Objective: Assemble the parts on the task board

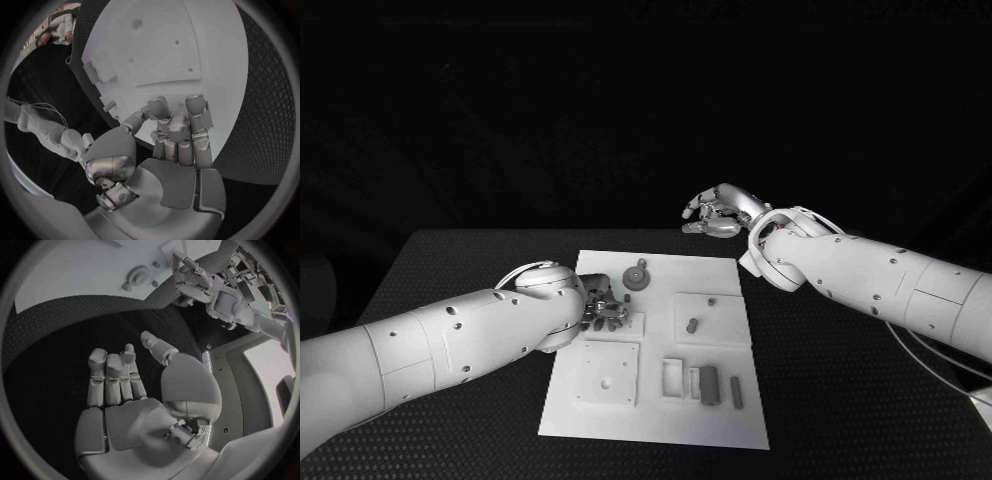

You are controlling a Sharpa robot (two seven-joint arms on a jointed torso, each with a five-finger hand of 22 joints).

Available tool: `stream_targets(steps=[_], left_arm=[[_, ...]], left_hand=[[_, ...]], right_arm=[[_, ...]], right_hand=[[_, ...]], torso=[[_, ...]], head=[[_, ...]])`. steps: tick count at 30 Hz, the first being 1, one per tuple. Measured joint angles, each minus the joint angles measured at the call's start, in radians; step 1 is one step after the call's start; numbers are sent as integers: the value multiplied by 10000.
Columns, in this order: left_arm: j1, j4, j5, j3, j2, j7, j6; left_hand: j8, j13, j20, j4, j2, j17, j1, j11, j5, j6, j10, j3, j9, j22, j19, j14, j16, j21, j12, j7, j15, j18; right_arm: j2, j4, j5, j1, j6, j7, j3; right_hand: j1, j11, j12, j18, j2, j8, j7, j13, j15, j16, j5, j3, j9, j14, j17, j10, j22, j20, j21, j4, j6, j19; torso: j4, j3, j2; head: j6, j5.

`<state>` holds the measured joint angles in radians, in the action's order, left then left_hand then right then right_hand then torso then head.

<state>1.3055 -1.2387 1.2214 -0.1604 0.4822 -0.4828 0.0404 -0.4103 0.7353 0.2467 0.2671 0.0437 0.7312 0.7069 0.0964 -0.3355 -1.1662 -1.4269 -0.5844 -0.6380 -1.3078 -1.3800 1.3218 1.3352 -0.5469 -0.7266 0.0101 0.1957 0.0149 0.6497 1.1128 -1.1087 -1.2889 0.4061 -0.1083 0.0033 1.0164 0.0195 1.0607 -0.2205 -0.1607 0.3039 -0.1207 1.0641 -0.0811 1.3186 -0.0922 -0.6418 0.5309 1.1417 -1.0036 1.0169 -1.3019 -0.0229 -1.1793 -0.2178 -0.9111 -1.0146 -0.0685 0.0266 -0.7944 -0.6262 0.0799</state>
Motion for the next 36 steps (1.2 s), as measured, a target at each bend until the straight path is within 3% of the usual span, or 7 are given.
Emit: stream_targets(steps=[36], left_arm=[[26,85,306,22,17,15,158]], left_hand=[[8,-27,0,14,0,-54,0,0,78,-40,0,13,-17,4,0,-39,38,1,3,-36,-26,0]], right_arm=[[21,-3,-1,0,-8,2,0]], right_hand=[[0,0,0,0,0,0,18,-8,3,0,0,0,7,3,-2,0,-7,0,0,0,-18,0]], torso=[[1,4,0]], head=[[-35,40]])
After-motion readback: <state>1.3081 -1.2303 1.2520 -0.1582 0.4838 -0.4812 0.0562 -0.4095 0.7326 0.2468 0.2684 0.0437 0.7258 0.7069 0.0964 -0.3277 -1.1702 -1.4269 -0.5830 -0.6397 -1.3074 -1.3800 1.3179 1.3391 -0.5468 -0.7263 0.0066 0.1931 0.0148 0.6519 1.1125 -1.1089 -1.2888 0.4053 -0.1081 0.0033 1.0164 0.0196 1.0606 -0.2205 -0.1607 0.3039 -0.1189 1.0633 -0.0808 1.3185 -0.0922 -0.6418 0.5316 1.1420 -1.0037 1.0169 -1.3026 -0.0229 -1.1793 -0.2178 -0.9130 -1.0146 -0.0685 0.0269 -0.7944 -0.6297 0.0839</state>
